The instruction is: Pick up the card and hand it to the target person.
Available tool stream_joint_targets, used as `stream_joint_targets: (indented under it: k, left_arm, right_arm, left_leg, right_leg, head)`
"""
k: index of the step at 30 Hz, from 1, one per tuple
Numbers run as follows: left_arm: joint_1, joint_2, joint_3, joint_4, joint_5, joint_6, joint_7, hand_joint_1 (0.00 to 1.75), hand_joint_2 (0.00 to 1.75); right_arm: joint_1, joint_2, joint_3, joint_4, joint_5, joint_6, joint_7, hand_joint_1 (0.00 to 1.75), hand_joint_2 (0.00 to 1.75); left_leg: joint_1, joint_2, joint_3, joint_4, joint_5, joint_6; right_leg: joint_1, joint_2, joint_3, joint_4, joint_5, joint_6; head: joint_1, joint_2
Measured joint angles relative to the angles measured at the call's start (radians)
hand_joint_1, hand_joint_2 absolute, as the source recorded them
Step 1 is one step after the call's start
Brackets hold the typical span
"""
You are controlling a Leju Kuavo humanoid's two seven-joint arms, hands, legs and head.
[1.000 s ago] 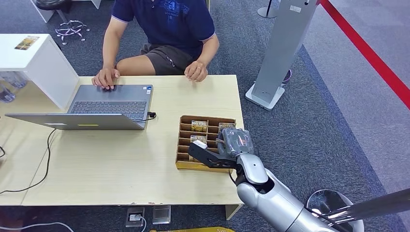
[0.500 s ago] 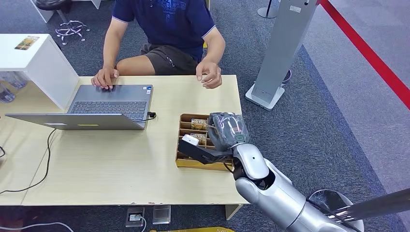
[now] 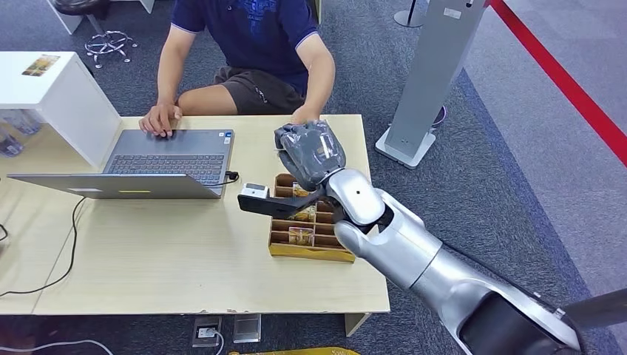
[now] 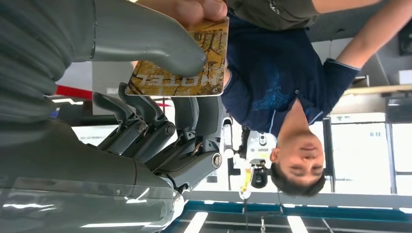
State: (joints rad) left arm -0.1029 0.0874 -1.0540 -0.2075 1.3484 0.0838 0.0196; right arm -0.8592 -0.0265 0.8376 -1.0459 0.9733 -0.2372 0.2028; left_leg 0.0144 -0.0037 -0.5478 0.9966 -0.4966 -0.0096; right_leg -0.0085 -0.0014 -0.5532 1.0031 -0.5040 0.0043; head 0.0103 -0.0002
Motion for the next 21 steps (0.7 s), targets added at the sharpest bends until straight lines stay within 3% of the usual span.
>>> stream_joint_targets:
  k: [7, 11, 21]
  left_arm:
    - [-0.001, 0.000, -0.009, 0.000, 0.003, 0.000, 0.000, 0.00, 0.00]
    - [0.000, 0.000, -0.011, 0.000, 0.010, 0.001, 0.000, 0.00, 0.00]
    - [0.000, 0.000, -0.016, 0.000, 0.016, 0.003, -0.012, 0.00, 0.00]
  right_arm:
    - [-0.048, 0.077, 0.052, 0.222, -0.001, -0.057, -0.048, 1.75, 1.75]
    - [-0.062, 0.106, 0.072, 0.300, -0.006, -0.069, -0.057, 0.00, 1.75]
    - [-0.093, 0.148, 0.100, 0.406, -0.015, -0.083, -0.061, 0.00, 1.75]
  left_leg:
    - [0.000, 0.000, 0.000, 0.000, 0.000, 0.000]
    - [0.000, 0.000, 0.000, 0.000, 0.000, 0.000]
    - [0.000, 0.000, 0.000, 0.000, 0.000, 0.000]
  right_leg:
    - [0.000, 0.000, -0.001, 0.000, 0.000, 0.000]
    - [0.000, 0.000, -0.001, 0.000, 0.000, 0.000]
    - [0.000, 0.000, -0.001, 0.000, 0.000, 0.000]
  head:
    - [0.002, 0.000]
    - [0.002, 0.000]
    - [0.001, 0.000]
